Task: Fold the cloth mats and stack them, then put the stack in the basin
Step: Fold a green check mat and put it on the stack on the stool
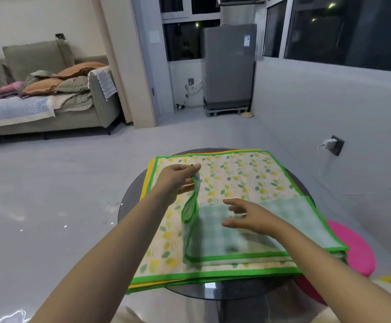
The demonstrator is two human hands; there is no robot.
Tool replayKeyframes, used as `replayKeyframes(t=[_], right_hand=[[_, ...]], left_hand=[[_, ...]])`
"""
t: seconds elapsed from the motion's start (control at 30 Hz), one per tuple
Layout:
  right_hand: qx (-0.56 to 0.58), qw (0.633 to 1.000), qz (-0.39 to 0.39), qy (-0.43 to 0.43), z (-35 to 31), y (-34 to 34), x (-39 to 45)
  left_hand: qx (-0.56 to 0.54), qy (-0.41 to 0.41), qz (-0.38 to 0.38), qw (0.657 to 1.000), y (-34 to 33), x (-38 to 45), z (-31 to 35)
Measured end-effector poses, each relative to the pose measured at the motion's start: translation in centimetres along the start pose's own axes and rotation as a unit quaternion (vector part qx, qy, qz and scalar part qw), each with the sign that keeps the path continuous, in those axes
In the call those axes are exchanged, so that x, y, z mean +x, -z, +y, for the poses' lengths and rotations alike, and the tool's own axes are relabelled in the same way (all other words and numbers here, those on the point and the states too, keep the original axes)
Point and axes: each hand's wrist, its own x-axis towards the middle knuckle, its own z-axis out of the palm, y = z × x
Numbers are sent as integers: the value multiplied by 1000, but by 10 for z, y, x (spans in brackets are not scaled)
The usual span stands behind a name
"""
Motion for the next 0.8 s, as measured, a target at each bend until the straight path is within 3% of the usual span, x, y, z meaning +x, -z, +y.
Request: replayKeyframes(t=[0.2,0.33,0.53,0.7,0.8], right_hand=[[49,999,19,-8,23,21,-26],[167,984,32,-51,32,24,-34],[60,994,51,-80,38,12,-44],[25,989,121,-86,42,-5,-41],[2,985,149,-87,42,-11,-39]], left_hand=[[-20,22,24,999,-60,2,-30],[7,37,51,998,-92,6,-59],[84,35,72,993,-120,3,-82],[82,53,49,994,-123,0,-92],[96,-1,27,995,-116,1,-94]])
